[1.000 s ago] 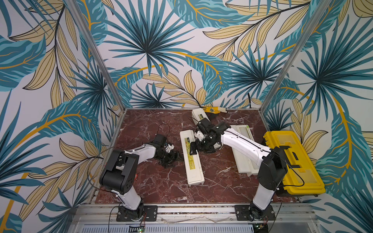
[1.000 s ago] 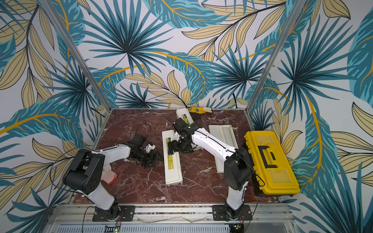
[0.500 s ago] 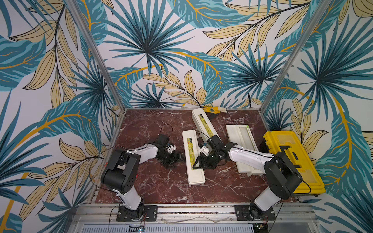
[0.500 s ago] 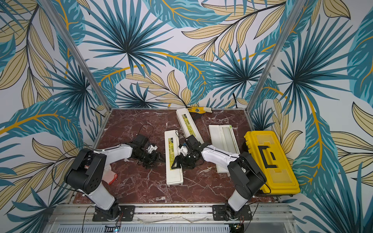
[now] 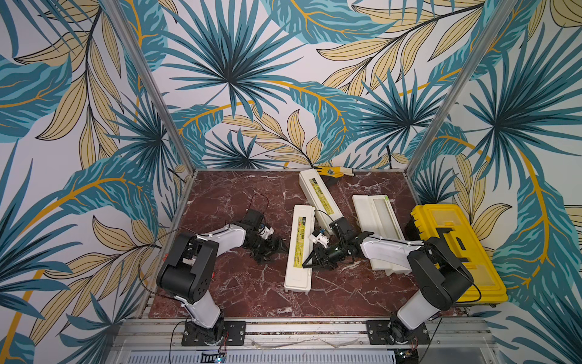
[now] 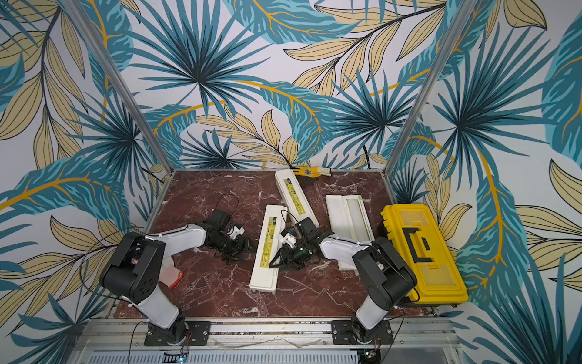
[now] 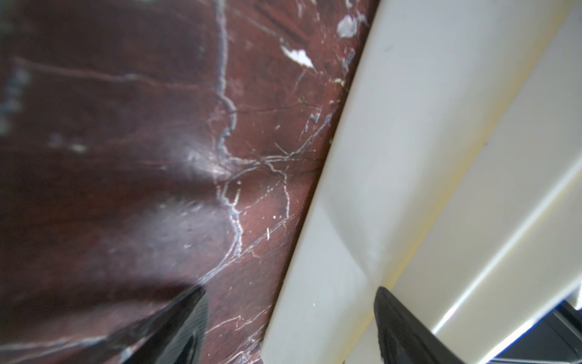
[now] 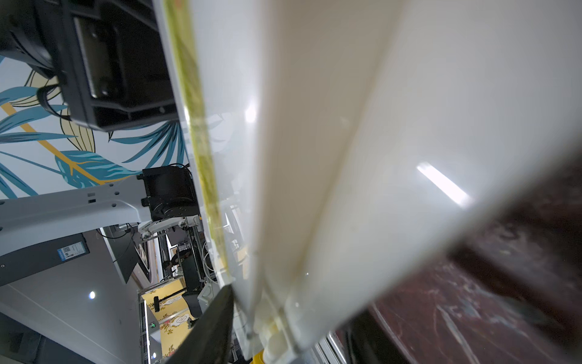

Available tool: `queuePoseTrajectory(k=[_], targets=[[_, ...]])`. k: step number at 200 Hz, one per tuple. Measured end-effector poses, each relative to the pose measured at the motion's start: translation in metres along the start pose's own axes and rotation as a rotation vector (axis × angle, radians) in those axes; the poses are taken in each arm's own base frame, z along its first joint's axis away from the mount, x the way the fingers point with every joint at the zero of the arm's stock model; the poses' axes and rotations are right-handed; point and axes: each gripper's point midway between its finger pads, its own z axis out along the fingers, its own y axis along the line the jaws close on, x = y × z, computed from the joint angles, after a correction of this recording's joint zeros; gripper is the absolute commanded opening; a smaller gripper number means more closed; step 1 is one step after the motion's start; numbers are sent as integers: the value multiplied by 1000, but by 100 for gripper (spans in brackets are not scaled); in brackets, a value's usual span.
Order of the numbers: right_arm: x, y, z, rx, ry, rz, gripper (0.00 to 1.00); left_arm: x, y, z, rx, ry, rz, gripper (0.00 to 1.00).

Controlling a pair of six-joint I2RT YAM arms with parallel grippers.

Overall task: Put plastic wrap rolls into dispensers
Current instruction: Close the lid on the plastic wrap cutting box.

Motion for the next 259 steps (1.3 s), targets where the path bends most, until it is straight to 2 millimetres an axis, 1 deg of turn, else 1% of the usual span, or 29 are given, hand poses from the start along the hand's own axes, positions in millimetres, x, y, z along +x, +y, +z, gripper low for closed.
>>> queuePoseTrajectory(k=[9, 24, 37, 54, 75, 97, 106, 121, 138, 151, 161, 188, 198, 210, 222, 233, 245, 253, 259], targets=[[-3, -2, -1, 19, -12, -9, 67, -2, 1, -1, -12, -11, 4, 87], [-11, -6, -7, 59, -44, -11, 78, -5, 0, -4, -25, -31, 18, 88], [-24, -11, -16, 108, -98, -13, 84, -7, -2, -7, -26, -45, 33, 89], [-45, -15, -32, 154, -184, -7, 90, -13, -7, -12, -21, -63, 50, 89], [-71, -13, -48, 169, -279, -20, 92, -22, -15, -17, -10, -86, 79, 90], [-95, -7, -55, 156, -336, -34, 92, -30, -25, -23, 4, -109, 117, 91], [-108, -5, -53, 144, -352, -37, 91, -33, -28, -24, 9, -117, 133, 91], [-123, -6, -47, 129, -356, -23, 87, -36, -31, -26, 23, -128, 149, 92], [-137, -9, -39, 121, -355, -8, 74, -39, -36, -28, 50, -138, 166, 93], [-148, -16, -32, 113, -350, 10, 68, -43, -42, -29, 78, -148, 181, 94], [-151, -16, -26, 83, -330, 16, 64, -45, -46, -30, 100, -158, 193, 96], [-155, -10, -23, 56, -317, 3, 57, -51, -49, -32, 140, -179, 206, 98], [-156, -9, -21, 51, -311, 0, 51, -53, -50, -33, 153, -185, 209, 98], [-156, -10, -18, 46, -300, 10, 47, -59, -50, -32, 166, -195, 217, 98], [-157, -9, -15, 29, -286, 15, 42, -63, -48, -27, 173, -191, 215, 98], [-158, -7, -12, 17, -277, 16, 42, -66, -42, -20, 172, -180, 205, 98], [-159, -7, -11, 12, -274, 13, 45, -67, -36, -12, 171, -161, 185, 98], [-159, -6, -11, 12, -276, 13, 48, -68, -36, -10, 183, -152, 182, 96], [-159, -6, -11, 12, -277, 13, 54, -69, -37, -10, 188, -151, 183, 95]])
